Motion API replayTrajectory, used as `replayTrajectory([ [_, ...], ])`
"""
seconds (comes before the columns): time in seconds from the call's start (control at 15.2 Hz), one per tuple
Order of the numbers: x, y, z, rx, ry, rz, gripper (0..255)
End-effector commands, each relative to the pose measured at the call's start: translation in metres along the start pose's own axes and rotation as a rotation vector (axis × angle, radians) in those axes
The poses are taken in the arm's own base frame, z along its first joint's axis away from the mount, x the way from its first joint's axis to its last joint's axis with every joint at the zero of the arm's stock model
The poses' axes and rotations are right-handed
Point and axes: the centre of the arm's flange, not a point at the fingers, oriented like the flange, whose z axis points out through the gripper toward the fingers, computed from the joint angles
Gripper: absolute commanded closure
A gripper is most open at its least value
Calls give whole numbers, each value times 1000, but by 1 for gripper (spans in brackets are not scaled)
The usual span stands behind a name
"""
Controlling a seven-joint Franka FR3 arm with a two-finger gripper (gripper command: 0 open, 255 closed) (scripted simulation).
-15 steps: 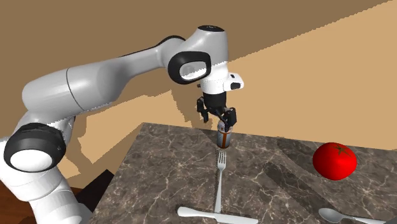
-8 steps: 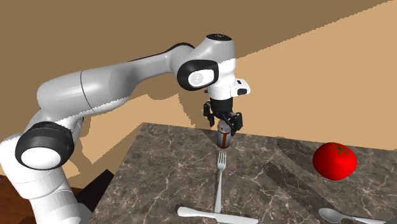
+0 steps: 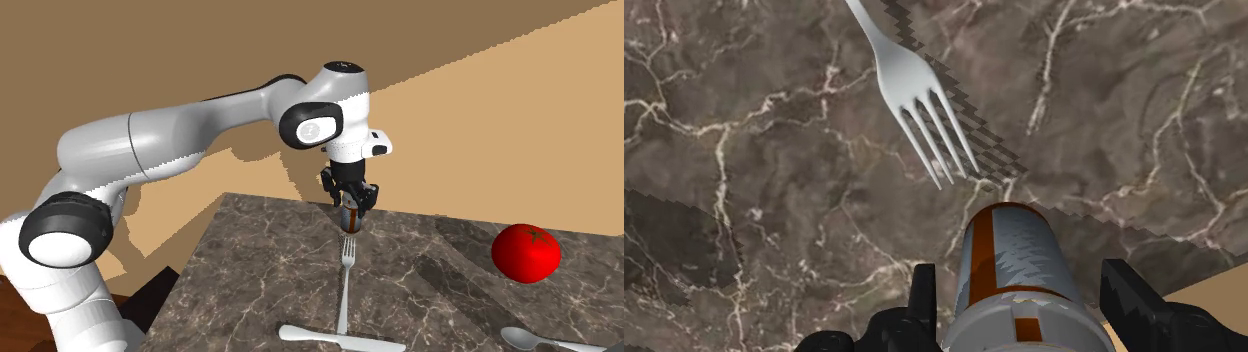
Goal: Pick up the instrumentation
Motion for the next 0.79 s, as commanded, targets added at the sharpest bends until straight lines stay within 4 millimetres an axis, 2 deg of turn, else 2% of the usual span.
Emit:
replayTrajectory([
  [0.0, 0, 0, 1, 0, -1, 0, 255],
  [0.26, 0, 0, 1, 0, -1, 0, 255],
  [0.73, 2, 4, -36, 0, -1, 0, 255],
])
